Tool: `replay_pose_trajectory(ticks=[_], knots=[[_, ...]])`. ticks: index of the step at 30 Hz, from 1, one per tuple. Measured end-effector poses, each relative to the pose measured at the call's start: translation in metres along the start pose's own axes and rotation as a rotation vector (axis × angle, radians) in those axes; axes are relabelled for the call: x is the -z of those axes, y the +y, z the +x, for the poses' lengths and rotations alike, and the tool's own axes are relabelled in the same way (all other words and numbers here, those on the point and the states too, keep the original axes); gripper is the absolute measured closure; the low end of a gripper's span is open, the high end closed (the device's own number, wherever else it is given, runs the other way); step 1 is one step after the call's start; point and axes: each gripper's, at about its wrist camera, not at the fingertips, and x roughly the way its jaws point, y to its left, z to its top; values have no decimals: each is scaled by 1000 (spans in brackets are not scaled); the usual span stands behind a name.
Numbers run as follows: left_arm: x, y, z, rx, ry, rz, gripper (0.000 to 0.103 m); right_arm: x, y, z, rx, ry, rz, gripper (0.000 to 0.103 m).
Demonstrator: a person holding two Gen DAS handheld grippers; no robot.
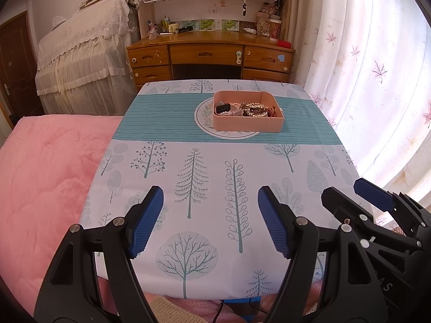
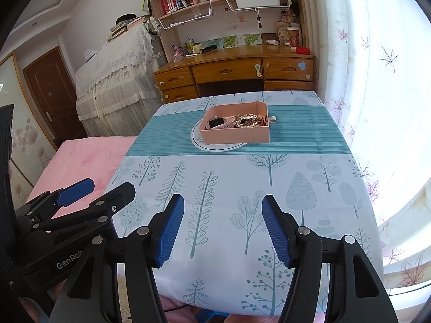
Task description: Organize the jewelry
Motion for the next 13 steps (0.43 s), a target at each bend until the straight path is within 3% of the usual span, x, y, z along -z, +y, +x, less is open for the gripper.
replay_pose_trajectory(ticks=[13], knots=[[8, 6, 10, 0, 20, -4, 33, -1, -1, 4, 2, 6, -1, 42]])
